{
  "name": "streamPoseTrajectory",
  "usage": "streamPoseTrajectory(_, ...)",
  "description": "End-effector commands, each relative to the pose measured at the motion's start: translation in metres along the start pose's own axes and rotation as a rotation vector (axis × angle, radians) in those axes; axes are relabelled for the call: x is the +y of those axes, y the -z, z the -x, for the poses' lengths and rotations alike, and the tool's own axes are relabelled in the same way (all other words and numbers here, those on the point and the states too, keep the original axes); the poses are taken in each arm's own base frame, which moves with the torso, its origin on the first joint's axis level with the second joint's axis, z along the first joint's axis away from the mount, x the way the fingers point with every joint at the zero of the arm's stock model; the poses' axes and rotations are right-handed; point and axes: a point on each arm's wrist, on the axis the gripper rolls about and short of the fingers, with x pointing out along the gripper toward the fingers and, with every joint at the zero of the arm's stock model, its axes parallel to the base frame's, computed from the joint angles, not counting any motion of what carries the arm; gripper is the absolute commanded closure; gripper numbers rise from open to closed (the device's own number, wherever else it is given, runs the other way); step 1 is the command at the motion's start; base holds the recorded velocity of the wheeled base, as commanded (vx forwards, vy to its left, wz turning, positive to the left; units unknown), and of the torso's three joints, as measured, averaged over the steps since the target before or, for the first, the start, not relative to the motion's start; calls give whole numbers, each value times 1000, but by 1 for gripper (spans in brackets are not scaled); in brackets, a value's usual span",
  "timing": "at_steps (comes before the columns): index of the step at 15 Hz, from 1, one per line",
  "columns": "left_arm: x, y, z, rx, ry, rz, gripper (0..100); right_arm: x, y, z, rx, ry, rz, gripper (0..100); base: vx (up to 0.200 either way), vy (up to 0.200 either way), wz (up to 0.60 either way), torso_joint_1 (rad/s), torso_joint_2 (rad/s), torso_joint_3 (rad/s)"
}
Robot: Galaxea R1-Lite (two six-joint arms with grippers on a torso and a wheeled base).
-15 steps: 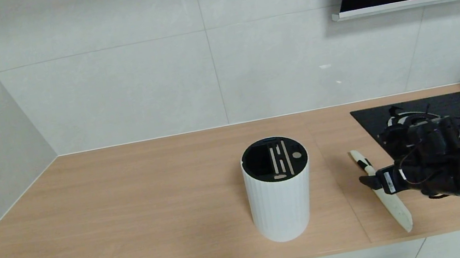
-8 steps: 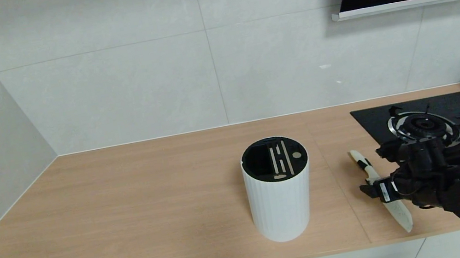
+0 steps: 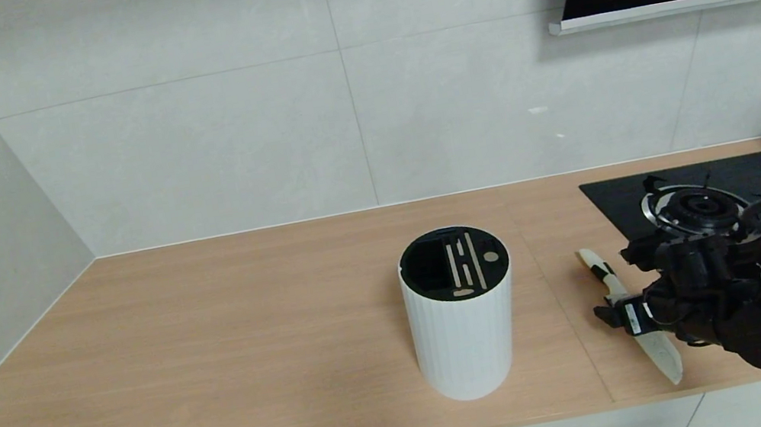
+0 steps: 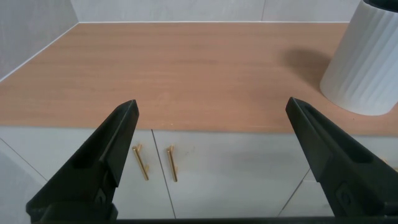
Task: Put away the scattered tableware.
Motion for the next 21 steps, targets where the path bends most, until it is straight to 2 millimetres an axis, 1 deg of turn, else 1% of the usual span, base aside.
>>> streamPoseTrajectory(1,0,0,0,0,-1,0,0,0,4,-3,8,0,1,0,0,0,0,0,0,0)
streamPoseTrajectory(6,0,0,0,0,-1,0,0,0,4,-4,9,0,1,0,0,0,0,0,0,0)
streamPoseTrajectory(7,0,0,0,0,-1,0,0,0,6,-5,14,0,2,100,0,0,0,0,0,0)
streamPoseTrajectory(11,0,0,0,0,-1,0,0,1,10,-7,29,-2,5,100,0,0,0,0,0,0)
streamPoseTrajectory(17,0,0,0,0,-1,0,0,1,7,-6,17,1,4,100,0,0,0,0,0,0)
streamPoseTrajectory(21,0,0,0,0,-1,-4,0,-1,-13,8,-51,7,-28,100,0,0,0,0,0,0)
